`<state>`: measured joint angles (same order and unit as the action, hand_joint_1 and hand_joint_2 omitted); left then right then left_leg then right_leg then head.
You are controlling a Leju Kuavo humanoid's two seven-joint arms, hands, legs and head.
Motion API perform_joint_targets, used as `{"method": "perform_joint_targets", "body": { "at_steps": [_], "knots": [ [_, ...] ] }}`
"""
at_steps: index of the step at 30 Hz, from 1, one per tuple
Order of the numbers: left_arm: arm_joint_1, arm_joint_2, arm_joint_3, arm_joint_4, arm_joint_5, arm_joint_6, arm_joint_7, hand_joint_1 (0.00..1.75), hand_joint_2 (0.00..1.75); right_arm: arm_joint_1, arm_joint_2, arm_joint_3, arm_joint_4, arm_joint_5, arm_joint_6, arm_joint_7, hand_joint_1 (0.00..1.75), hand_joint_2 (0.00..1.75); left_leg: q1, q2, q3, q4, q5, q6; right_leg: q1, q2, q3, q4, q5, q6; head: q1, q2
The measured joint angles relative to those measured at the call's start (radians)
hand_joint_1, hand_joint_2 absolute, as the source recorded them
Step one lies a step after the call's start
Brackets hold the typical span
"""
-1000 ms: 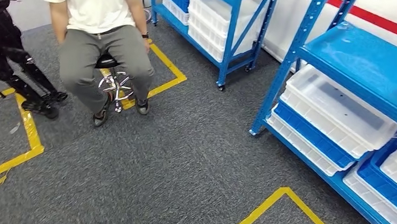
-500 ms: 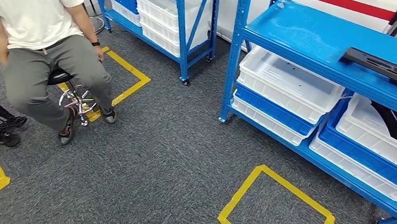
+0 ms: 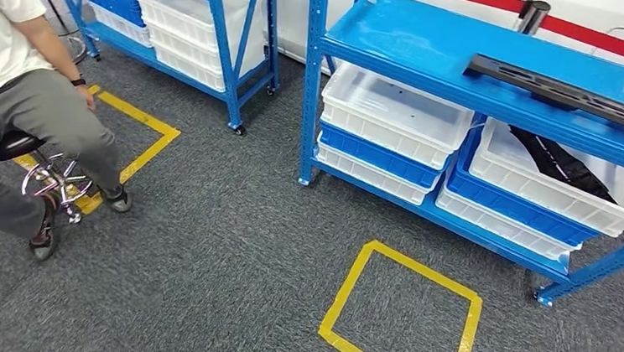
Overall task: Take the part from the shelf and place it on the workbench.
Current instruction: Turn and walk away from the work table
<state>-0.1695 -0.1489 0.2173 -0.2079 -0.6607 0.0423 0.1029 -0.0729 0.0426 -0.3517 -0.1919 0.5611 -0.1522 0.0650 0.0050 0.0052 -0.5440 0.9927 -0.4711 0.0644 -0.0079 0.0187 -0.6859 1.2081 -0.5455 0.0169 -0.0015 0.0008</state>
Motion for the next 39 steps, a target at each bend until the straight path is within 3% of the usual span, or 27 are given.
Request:
{"method": "perform_joint_targets", "body": {
  "at_steps": [2, 3, 5, 6, 8, 10, 11, 13, 15, 16, 17, 18, 19, 20, 22, 24, 25, 26, 27, 28, 30, 32, 33, 34, 36, 37, 39],
  "knots": [
    [0.002, 0.0, 0.0, 0.0, 0.0, 0.0, 0.0, 0.0, 0.0, 0.0, 0.0, 0.0, 0.0, 0.0, 0.0, 0.001, 0.0, 0.0, -0.001, 0.033, -0.003, 0.001, -0.001, -0.001, -0.007, -0.007, -0.037, 0.087, -0.028, 0.01, 0.0, 0.0],
    [0.001, 0.0, 0.0, 0.0, 0.0, 0.0, 0.001, 0.0, 0.0, 0.001, -0.001, 0.0, 0.0, 0.0, 0.0, 0.001, 0.0, 0.0, -0.001, 0.047, -0.003, 0.001, -0.001, -0.002, -0.01, -0.011, -0.024, 0.072, -0.018, 0.021, 0.0, 0.0],
    [0.001, -0.001, 0.0, 0.0, -0.001, 0.0, 0.0, 0.0, 0.0, 0.002, -0.003, 0.0, 0.0, 0.0, 0.0, 0.003, 0.0, 0.0, -0.001, 0.073, 0.001, 0.003, -0.005, -0.009, -0.018, -0.043, 0.057, -0.067, 0.029, 0.042, 0.001, 0.0],
    [0.0, -0.001, 0.0, 0.0, -0.001, 0.0, 0.0, 0.0, 0.0, 0.001, -0.003, 0.0, 0.0, 0.001, 0.0, 0.003, 0.0, 0.0, -0.003, 0.084, 0.003, 0.005, -0.009, -0.015, -0.018, -0.064, 0.097, -0.135, 0.05, 0.046, 0.001, 0.0],
    [-0.002, -0.001, 0.0, 0.0, -0.002, -0.001, 0.001, 0.0, 0.0, -0.001, -0.002, 0.0, 0.0, 0.003, 0.0, 0.003, 0.0, 0.0, -0.008, 0.103, 0.009, 0.008, -0.015, -0.028, -0.017, -0.085, 0.132, -0.201, 0.068, 0.036, -0.001, 0.0],
    [-0.004, -0.001, 0.0, -0.001, -0.004, -0.003, 0.001, 0.0, 0.0, 0.0, -0.001, 0.0, 0.0, 0.005, 0.0, 0.003, 0.0, 0.0, -0.006, 0.12, 0.014, 0.008, -0.017, -0.037, -0.017, -0.064, 0.127, -0.199, 0.073, 0.019, -0.004, 0.0],
    [-0.006, -0.001, 0.0, -0.001, -0.004, -0.004, 0.001, 0.0, 0.0, 0.001, -0.001, 0.0, 0.0, 0.005, 0.0, 0.003, 0.0, 0.0, -0.002, 0.114, 0.014, 0.013, -0.023, -0.042, -0.018, -0.053, 0.126, -0.2, 0.075, 0.014, -0.004, 0.0],
    [-0.007, -0.001, 0.0, -0.002, -0.004, -0.007, 0.0, 0.0, 0.0, 0.001, -0.002, 0.0, 0.0, 0.005, 0.0, 0.004, 0.0, 0.0, 0.007, 0.065, -0.005, 0.067, -0.068, -0.054, -0.023, -0.032, 0.128, -0.202, 0.08, 0.0, -0.007, 0.0],
    [-0.004, -0.001, 0.0, -0.002, -0.004, -0.01, -0.001, 0.0, 0.0, -0.001, -0.002, 0.0, 0.0, 0.005, 0.001, 0.005, 0.0, 0.0, 0.011, 0.011, -0.061, 0.196, -0.141, -0.06, -0.021, -0.009, 0.123, -0.202, 0.086, -0.01, -0.01, 0.0],
    [-0.002, -0.001, 0.0, -0.002, -0.004, -0.011, -0.001, 0.0, 0.0, -0.001, -0.001, 0.0, 0.0, 0.005, 0.001, 0.005, 0.0, 0.0, 0.011, 0.001, -0.091, 0.259, -0.165, -0.061, -0.019, 0.004, 0.121, -0.202, 0.087, -0.013, -0.01, 0.0],
    [-0.001, -0.001, 0.0, -0.002, -0.004, -0.011, -0.001, 0.0, 0.0, 0.0, -0.001, -0.001, 0.0, 0.004, 0.001, 0.006, 0.0, 0.0, 0.011, -0.003, -0.109, 0.293, -0.169, -0.059, -0.016, 0.018, 0.119, -0.201, 0.089, -0.015, -0.01, 0.0],
    [0.0, -0.001, 0.0, -0.002, -0.004, -0.012, -0.001, 0.0, 0.0, 0.0, -0.001, -0.001, 0.0, 0.003, 0.001, 0.006, 0.0, 0.0, 0.011, -0.005, -0.109, 0.288, -0.153, -0.055, -0.013, 0.033, 0.119, -0.201, 0.09, -0.017, -0.01, 0.0],
    [0.0, -0.001, 0.0, -0.002, -0.004, -0.012, -0.001, 0.0, 0.0, 0.001, -0.001, -0.003, 0.0, 0.002, 0.001, 0.007, 0.0, 0.0, 0.01, -0.011, -0.089, 0.244, -0.119, -0.049, -0.011, 0.047, 0.119, -0.201, 0.091, -0.017, -0.01, 0.0],
    [-0.001, -0.001, 0.0, -0.002, -0.004, -0.012, -0.001, 0.0, 0.0, 0.001, -0.001, -0.004, 0.0, 0.0, 0.002, 0.008, 0.0, 0.0, 0.009, -0.027, -0.057, 0.175, -0.079, -0.039, -0.009, 0.061, 0.12, -0.202, 0.093, -0.016, -0.01, 0.0],
    [-0.001, 0.002, 0.0, -0.002, -0.005, -0.012, 0.0, 0.0, 0.0, 0.0, 0.002, -0.008, 0.0, -0.001, 0.004, 0.009, 0.0, 0.0, 0.008, -0.082, -0.002, 0.056, -0.03, -0.018, -0.008, 0.085, 0.116, -0.201, 0.097, -0.012, -0.008, 0.0],
    [-0.003, 0.004, 0.0, -0.002, -0.006, -0.012, 0.001, 0.0, 0.0, -0.002, 0.006, -0.009, 0.0, 0.001, 0.007, 0.009, 0.0, 0.0, 0.003, -0.105, 0.012, 0.019, -0.025, -0.006, -0.013, 0.108, 0.107, -0.203, 0.105, -0.003, -0.01, 0.0],
    [-0.003, 0.004, 0.0, -0.002, -0.006, -0.012, 0.002, 0.0, 0.0, -0.002, 0.007, -0.01, -0.001, 0.003, 0.008, 0.009, 0.0, 0.0, 0.0, -0.094, 0.013, 0.011, -0.02, -0.003, -0.013, 0.121, 0.101, -0.207, 0.11, 0.005, -0.012, 0.0],
    [-0.004, 0.003, 0.0, -0.002, -0.007, -0.013, 0.002, 0.0, 0.0, -0.001, 0.007, -0.01, 0.0, 0.006, 0.008, 0.009, 0.0, 0.0, 0.001, -0.081, 0.016, 0.001, -0.013, -0.002, -0.014, 0.12, 0.097, -0.206, 0.112, 0.011, -0.014, 0.0],
    [-0.005, 0.002, 0.0, -0.002, -0.007, -0.014, 0.0, 0.0, 0.0, -0.001, 0.007, -0.011, 0.0, 0.01, 0.006, 0.009, 0.0, 0.0, 0.003, -0.068, 0.019, -0.011, -0.005, -0.002, -0.011, 0.101, 0.088, -0.198, 0.108, 0.013, -0.013, 0.0],
    [-0.005, 0.001, 0.001, -0.002, -0.007, -0.017, -0.004, 0.0, 0.0, -0.001, 0.007, -0.011, 0.0, 0.015, 0.004, 0.01, 0.0, 0.0, 0.006, -0.055, 0.022, -0.022, 0.002, -0.001, -0.007, 0.072, 0.073, -0.171, 0.093, 0.012, -0.012, 0.0],
    [-0.004, 0.0, 0.001, -0.002, -0.007, -0.026, -0.017, 0.0, 0.0, -0.002, 0.006, -0.011, 0.0, 0.025, -0.002, 0.011, 0.0, 0.0, 0.006, -0.029, 0.022, -0.029, 0.008, -0.003, -0.008, 0.011, 0.02, -0.057, 0.033, 0.005, -0.012, 0.0],
    [-0.002, 0.001, 0.001, -0.002, -0.003, -0.03, -0.033, 0.0, 0.0, -0.002, 0.005, -0.011, 0.0, 0.031, -0.002, 0.014, 0.0, 0.0, 0.005, -0.004, 0.019, -0.028, 0.009, -0.004, -0.015, -0.006, -0.026, 0.057, -0.013, 0.013, -0.011, 0.0],
    [-0.002, 0.001, 0.001, -0.002, 0.0, -0.029, -0.04, 0.0, 0.0, -0.001, 0.004, -0.011, 0.0, 0.033, -0.002, 0.016, 0.0, 0.0, 0.005, 0.006, 0.018, -0.027, 0.009, -0.005, -0.018, -0.008, -0.024, 0.068, -0.015, 0.023, -0.011, 0.0],
    [-0.003, 0.0, 0.001, -0.002, 0.002, -0.027, -0.045, 0.0, 0.0, 0.0, 0.003, -0.011, 0.0, 0.034, -0.002, 0.018, 0.0, 0.0, 0.006, 0.012, 0.018, -0.026, 0.009, -0.008, -0.023, -0.01, 0.002, 0.031, 0.001, 0.035, -0.011, 0.0],
    [-0.006, -0.001, 0.002, -0.002, 0.003, -0.023, -0.053, 0.0, 0.0, 0.0, 0.0, -0.013, 0.0, 0.036, -0.002, 0.022, 0.0, 0.0, 0.008, 0.019, 0.018, -0.022, 0.008, -0.019, -0.033, -0.019, 0.09, -0.113, 0.046, 0.055, -0.01, 0.0],
    [-0.008, -0.001, 0.002, -0.003, 0.003, -0.022, -0.055, 0.0, 0.0, 0.0, 0.0, -0.014, 0.0, 0.037, -0.001, 0.024, 0.0, 0.0, 0.007, 0.022, 0.017, -0.017, 0.005, -0.027, -0.035, -0.023, 0.123, -0.172, 0.063, 0.056, -0.01, 0.0],
    [-0.012, 0.0, 0.003, -0.003, 0.004, -0.019, -0.058, 0.0, 0.0, -0.002, 0.001, -0.016, 0.0, 0.037, -0.001, 0.025, 0.0, 0.0, 0.002, 0.023, 0.014, -0.008, -0.002, -0.037, -0.037, -0.026, 0.142, -0.209, 0.074, 0.042, -0.011, 0.0]
  ]
}}
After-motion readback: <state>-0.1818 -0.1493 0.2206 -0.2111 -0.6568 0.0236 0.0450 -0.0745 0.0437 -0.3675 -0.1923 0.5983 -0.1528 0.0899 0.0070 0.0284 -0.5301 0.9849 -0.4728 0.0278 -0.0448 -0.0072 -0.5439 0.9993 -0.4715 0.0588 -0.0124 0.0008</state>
